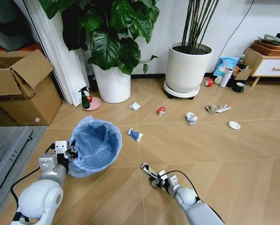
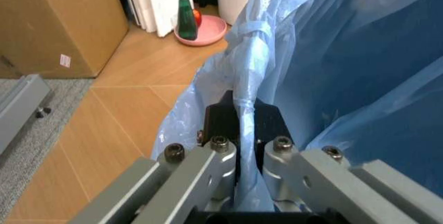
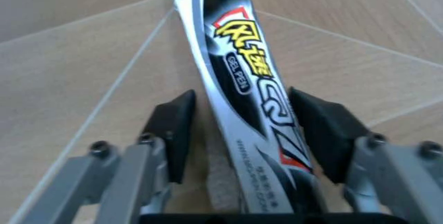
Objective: Pick up the trash bin and place the garbage on the floor into it.
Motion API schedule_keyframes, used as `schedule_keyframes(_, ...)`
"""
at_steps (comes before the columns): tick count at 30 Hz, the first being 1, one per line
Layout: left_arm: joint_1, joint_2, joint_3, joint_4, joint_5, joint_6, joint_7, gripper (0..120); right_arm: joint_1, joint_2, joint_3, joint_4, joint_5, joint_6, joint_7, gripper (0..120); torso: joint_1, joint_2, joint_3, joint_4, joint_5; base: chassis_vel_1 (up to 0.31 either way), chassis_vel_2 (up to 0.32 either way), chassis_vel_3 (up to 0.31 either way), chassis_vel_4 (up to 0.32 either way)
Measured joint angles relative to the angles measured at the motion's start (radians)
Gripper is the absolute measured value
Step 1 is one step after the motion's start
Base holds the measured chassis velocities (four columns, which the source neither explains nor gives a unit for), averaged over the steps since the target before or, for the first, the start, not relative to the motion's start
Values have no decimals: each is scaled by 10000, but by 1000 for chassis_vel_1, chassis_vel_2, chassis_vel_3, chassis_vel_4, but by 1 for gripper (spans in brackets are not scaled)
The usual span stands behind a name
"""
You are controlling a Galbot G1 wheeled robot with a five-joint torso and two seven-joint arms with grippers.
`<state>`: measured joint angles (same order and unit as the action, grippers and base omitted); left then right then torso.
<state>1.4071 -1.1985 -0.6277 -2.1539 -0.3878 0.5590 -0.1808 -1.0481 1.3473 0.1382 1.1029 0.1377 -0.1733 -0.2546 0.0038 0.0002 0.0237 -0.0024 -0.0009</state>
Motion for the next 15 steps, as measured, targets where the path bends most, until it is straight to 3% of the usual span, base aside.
schedule_keyframes(9,-58,27,35,122,10,4,133,0,-154,93,41,66,-52,-8,-6,15,0,0,1,2,2,0,0,0,0)
schedule_keyframes(15,-75,23,31,164,26,-31,194,0,-178,122,92,147,-140,27,19,1,0,-1,4,5,5,0,0,0,0)
